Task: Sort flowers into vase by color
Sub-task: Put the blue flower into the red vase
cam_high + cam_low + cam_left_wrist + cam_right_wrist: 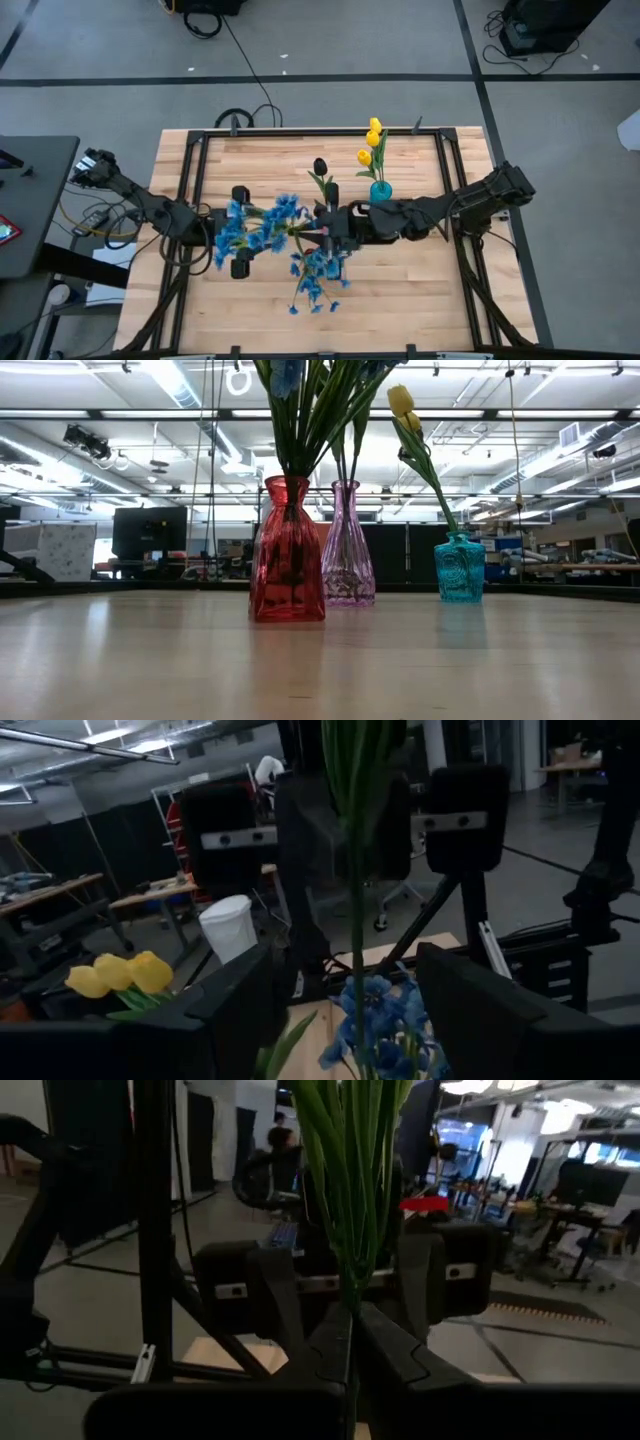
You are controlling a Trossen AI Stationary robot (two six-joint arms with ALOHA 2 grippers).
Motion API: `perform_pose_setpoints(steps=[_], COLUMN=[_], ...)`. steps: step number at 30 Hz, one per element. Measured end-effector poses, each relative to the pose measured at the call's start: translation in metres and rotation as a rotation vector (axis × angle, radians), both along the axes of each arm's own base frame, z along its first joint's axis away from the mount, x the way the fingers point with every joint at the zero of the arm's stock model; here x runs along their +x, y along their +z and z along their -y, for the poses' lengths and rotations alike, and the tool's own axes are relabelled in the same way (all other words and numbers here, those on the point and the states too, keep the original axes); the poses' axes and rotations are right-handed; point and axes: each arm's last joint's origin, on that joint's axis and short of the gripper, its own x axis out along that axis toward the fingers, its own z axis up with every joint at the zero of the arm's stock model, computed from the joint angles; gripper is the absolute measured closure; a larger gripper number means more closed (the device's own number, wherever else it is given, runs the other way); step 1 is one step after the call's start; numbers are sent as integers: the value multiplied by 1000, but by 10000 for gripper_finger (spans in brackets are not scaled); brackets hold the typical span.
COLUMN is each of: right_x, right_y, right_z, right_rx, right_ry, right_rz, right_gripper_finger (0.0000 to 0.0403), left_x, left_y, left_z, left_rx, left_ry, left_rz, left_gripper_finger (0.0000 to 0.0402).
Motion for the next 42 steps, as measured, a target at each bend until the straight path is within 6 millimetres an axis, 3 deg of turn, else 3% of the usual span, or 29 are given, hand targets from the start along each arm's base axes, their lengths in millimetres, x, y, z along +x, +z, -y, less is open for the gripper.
perform_pose_setpoints(steps=[12,20,34,42], right_x=[2,10,12,11], right_y=[-8,-18,-21,-21], right_z=[8,16,15,14], right_rx=[45,68,77,89], right_ry=[-3,-8,-1,-13], right_rz=[-84,-125,-139,-140], right_gripper_finger=[383,383,383,364], left_x=[6,30,30,30], left_y=[15,13,15,15], left_z=[-11,-8,-11,-10], left_rx=[-40,-32,-15,-15], left_ry=[-31,-37,-6,-7], left_rz=[92,62,71,67], left_gripper_finger=[149,155,302,363])
